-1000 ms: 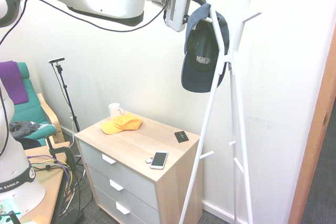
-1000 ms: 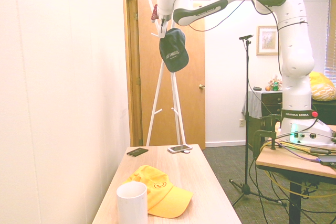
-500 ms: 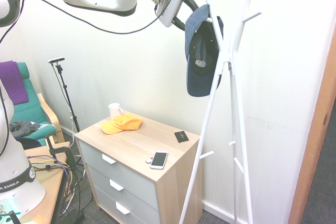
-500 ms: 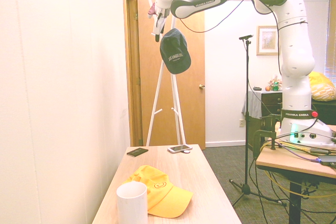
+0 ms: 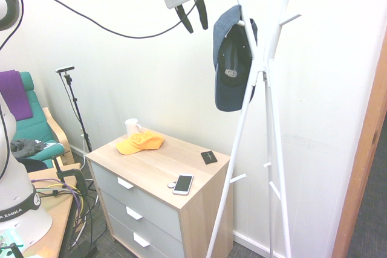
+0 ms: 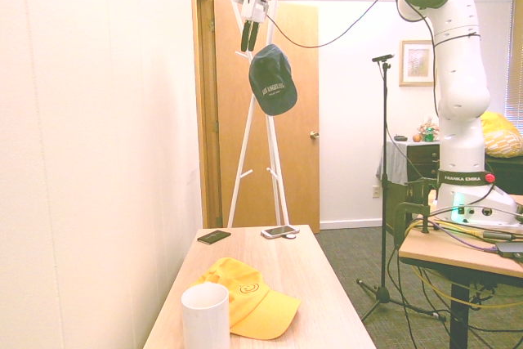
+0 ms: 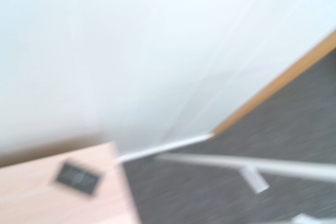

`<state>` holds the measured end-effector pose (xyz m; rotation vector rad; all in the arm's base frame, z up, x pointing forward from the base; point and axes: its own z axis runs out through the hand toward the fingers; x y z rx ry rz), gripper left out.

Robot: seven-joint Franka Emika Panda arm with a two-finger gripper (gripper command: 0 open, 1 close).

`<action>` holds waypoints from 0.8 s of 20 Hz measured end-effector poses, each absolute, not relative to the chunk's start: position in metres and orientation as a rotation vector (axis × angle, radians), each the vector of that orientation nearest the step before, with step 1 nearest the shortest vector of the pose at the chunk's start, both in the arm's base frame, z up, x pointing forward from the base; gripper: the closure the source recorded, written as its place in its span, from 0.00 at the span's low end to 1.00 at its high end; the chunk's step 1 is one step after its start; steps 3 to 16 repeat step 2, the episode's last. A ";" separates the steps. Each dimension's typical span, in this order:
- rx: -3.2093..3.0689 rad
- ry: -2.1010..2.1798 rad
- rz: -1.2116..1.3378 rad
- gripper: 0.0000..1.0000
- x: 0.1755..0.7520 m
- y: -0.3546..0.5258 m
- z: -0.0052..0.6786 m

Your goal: Hang the cap

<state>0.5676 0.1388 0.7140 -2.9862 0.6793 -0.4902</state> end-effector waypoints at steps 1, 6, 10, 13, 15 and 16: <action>-2.974 0.682 -0.406 0.00 0.564 0.140 0.712; -2.967 0.683 -0.347 0.00 0.562 0.141 0.712; -2.967 0.683 -0.347 0.00 0.562 0.141 0.712; -2.967 0.683 -0.347 0.00 0.562 0.141 0.712; -2.967 0.683 -0.347 0.00 0.562 0.141 0.712; -2.967 0.683 -0.347 0.00 0.562 0.141 0.712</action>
